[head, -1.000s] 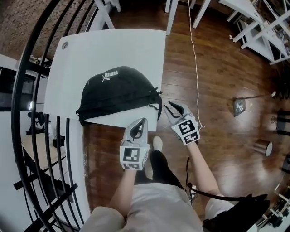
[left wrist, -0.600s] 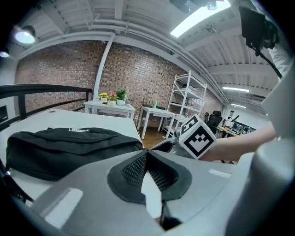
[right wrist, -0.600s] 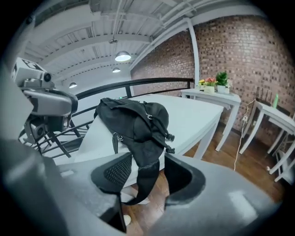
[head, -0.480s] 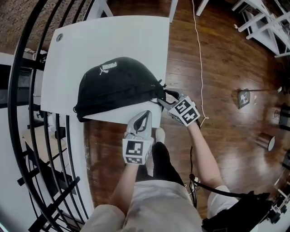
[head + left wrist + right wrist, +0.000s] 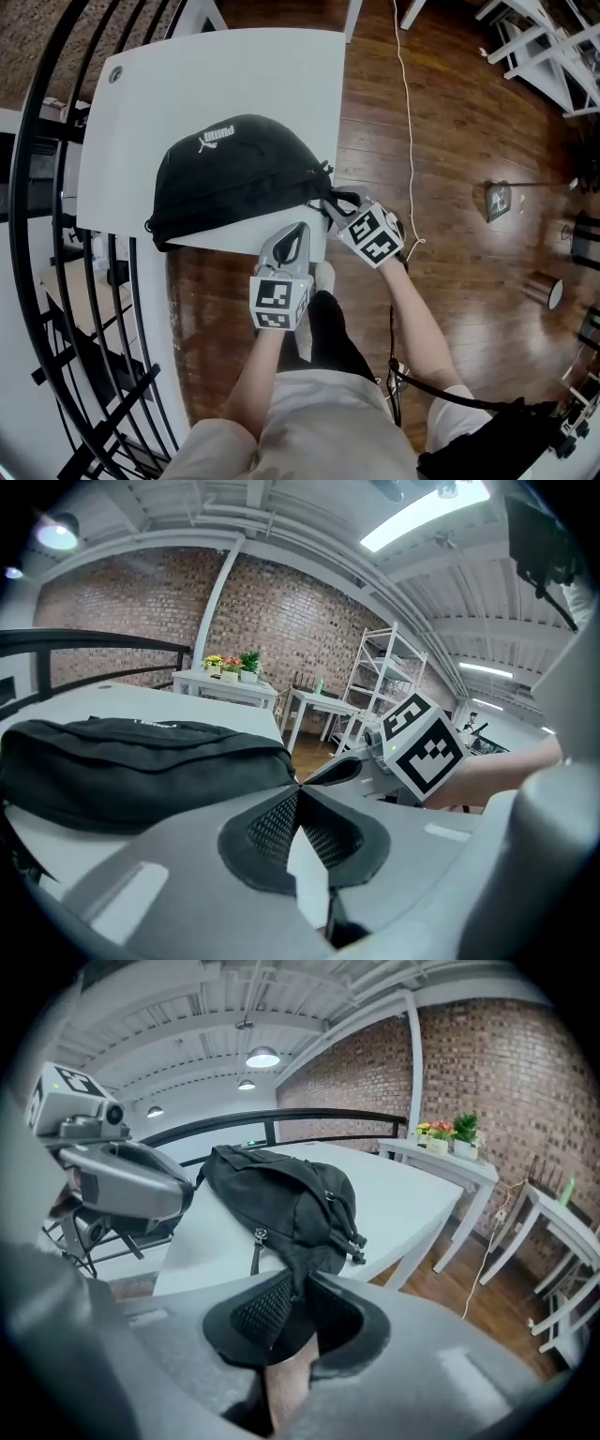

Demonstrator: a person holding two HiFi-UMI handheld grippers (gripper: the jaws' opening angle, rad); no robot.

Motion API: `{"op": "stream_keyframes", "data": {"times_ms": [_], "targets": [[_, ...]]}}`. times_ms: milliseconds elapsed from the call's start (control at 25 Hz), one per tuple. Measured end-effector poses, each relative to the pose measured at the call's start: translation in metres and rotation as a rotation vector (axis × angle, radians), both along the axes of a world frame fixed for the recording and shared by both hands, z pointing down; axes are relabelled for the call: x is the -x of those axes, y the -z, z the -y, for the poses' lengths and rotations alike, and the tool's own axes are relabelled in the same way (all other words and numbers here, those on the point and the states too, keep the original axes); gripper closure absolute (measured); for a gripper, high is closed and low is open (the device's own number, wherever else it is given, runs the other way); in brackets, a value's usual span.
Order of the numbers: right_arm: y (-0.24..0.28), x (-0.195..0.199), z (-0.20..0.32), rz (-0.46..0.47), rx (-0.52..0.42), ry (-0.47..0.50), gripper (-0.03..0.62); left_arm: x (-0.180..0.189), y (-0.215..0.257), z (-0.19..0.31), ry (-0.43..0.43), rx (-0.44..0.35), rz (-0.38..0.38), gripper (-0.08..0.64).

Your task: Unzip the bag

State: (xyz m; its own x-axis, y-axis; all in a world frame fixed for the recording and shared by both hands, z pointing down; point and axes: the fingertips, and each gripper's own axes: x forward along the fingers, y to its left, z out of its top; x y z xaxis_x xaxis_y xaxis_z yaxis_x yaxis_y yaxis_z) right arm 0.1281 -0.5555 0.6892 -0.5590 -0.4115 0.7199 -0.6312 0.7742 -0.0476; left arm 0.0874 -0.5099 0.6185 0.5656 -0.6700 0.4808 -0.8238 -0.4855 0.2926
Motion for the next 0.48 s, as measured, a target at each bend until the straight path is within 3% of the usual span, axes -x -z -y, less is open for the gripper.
{"op": "stream_keyframes", "data": {"times_ms": [160, 240, 360, 480], "targets": [[0.016, -0.001, -0.003, 0.088, 0.026, -0.047, 0.552, -0.005, -0.002, -0.001, 0.002, 0.022, -0.007, 0.535], [0.023, -0.001, -0.003, 0.12, 0.05, -0.06, 0.552, -0.006, -0.005, 0.002, 0.012, 0.048, -0.022, 0.49], [0.036, 0.0, -0.004, 0.129, 0.08, -0.054, 0.552, -0.002, -0.008, 0.009, 0.085, 0.1, -0.096, 0.46], [0.047, 0.0, -0.005, 0.13, 0.099, -0.045, 0.552, -0.003, -0.017, 0.015, 0.124, 0.168, -0.159, 0.356]]}}
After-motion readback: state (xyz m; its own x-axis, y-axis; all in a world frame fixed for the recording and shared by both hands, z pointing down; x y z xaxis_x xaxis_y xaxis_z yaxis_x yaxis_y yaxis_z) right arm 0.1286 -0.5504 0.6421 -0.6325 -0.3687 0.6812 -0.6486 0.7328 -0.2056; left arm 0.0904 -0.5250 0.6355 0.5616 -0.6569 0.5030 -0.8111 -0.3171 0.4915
